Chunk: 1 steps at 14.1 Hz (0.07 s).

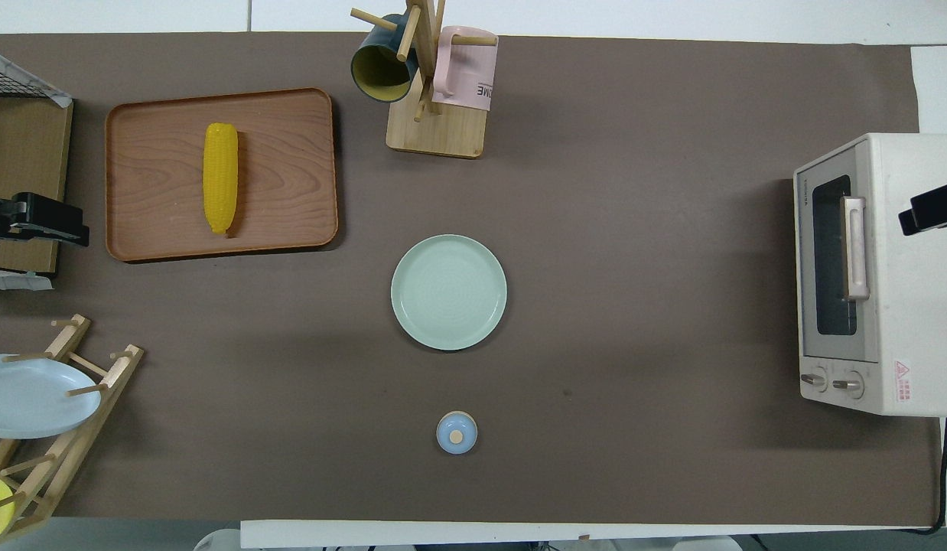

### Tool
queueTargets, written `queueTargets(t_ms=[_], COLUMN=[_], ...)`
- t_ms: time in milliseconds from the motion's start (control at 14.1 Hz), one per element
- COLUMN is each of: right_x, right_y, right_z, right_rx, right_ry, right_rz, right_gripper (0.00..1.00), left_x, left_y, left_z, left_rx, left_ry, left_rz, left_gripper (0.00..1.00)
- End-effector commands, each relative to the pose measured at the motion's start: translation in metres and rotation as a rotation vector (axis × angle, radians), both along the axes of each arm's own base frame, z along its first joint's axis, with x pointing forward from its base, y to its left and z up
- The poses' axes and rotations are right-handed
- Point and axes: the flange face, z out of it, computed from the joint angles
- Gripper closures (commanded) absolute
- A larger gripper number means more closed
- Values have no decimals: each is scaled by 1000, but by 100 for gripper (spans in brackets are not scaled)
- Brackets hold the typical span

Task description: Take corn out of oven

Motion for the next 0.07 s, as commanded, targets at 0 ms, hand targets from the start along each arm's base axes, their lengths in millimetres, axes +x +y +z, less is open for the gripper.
queueTargets(t_ms=[0], right_x=[-2], right_y=[1], right_z=[0], right_rx=[14], right_ry=[6], right_rz=[-16], right_gripper=[0], left_x=[-9], left_y=[-2], left_z=[14], left_rx=[-10], left_ry=[13], left_rz=[-19], left_gripper=[0])
